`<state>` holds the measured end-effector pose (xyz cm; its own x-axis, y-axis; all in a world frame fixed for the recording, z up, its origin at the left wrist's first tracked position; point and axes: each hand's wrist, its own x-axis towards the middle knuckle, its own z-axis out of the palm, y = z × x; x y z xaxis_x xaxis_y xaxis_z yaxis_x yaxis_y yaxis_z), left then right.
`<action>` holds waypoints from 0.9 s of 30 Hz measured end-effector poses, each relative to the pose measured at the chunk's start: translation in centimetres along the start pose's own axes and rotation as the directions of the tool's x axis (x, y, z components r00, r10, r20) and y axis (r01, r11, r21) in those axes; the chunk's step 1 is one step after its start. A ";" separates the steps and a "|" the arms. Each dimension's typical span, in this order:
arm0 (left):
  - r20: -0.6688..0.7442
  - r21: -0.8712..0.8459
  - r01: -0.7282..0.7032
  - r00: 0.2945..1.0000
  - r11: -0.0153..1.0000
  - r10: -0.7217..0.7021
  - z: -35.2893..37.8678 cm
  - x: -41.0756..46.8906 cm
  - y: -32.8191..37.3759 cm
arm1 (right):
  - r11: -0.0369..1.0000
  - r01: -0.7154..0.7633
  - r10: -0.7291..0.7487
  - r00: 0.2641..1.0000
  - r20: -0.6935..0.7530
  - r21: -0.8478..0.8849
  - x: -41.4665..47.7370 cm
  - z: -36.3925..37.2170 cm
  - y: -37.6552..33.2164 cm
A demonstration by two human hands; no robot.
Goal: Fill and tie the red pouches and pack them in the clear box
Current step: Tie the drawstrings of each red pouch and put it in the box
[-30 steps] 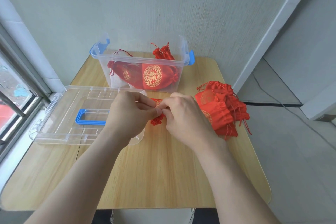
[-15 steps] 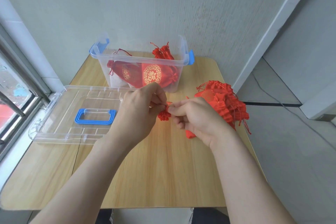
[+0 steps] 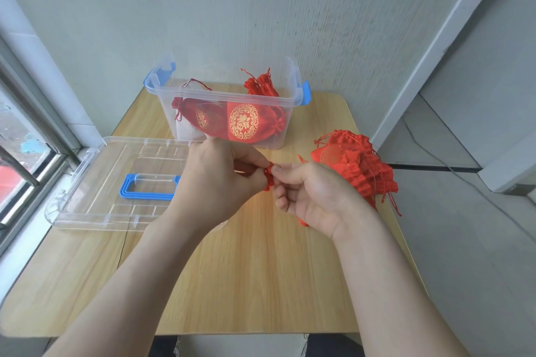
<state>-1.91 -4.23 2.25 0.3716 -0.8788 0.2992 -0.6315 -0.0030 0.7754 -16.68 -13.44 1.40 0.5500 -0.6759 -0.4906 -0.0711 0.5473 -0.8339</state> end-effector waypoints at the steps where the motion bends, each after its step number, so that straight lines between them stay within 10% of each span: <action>1: 0.006 -0.004 0.003 1.000 1.000 -0.003 0.0 0.0 0.0 | 1.000 0.003 -0.003 1.000 0.001 0.002 0.0 0.0 0.0; 22: 0.341 0.227 -0.153 0.938 0.962 0.069 0.6 -0.6 -2.1 | 0.804 0.139 -0.243 0.964 -0.106 -0.578 0.0 0.6 0.2; 27: 0.140 0.225 -0.138 0.984 0.965 0.108 -0.4 0.0 -2.3 | 0.842 0.126 -0.239 0.959 -0.153 -0.524 -0.4 -0.1 -0.7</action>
<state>-0.20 -4.04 0.64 0.2025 -0.9320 0.3008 -0.8136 0.0109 0.5814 -16.99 -13.59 2.11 0.4167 -0.8547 -0.3096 -0.4267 0.1168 -0.8968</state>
